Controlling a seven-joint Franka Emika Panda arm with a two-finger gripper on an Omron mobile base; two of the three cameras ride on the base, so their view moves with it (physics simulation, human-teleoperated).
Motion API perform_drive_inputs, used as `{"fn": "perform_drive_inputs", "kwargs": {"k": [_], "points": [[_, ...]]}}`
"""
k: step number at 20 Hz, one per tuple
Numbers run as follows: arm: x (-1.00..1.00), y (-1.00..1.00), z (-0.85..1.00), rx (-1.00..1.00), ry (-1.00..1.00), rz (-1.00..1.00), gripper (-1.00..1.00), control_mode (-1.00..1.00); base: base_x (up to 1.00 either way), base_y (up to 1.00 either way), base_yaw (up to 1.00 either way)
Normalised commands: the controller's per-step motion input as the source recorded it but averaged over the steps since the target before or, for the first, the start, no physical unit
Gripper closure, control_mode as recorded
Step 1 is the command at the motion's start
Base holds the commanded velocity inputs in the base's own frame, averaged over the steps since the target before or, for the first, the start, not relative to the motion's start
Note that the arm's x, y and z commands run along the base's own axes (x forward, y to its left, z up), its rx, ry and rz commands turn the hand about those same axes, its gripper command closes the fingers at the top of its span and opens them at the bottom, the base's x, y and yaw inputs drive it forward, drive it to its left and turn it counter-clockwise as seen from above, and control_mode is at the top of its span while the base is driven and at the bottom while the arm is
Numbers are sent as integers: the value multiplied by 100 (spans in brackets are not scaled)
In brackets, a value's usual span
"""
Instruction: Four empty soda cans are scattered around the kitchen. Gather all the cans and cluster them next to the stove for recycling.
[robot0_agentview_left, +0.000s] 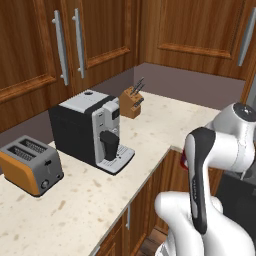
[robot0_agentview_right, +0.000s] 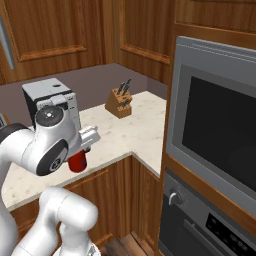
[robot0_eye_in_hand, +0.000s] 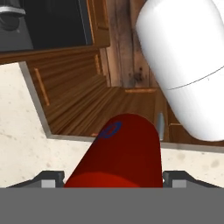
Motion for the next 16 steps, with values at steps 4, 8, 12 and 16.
{"fn": "perform_drive_inputs", "kwargs": {"k": [4,8,12,16], "points": [[-18,3,7,0,-1,-4,100,-100,0,0,0],[-10,3,0,0,0,-2,100,100,-11,3,-1],[0,0,0,0,0,0,100,100,-25,1,0],[0,0,0,0,0,0,100,100,-37,5,0]]}}
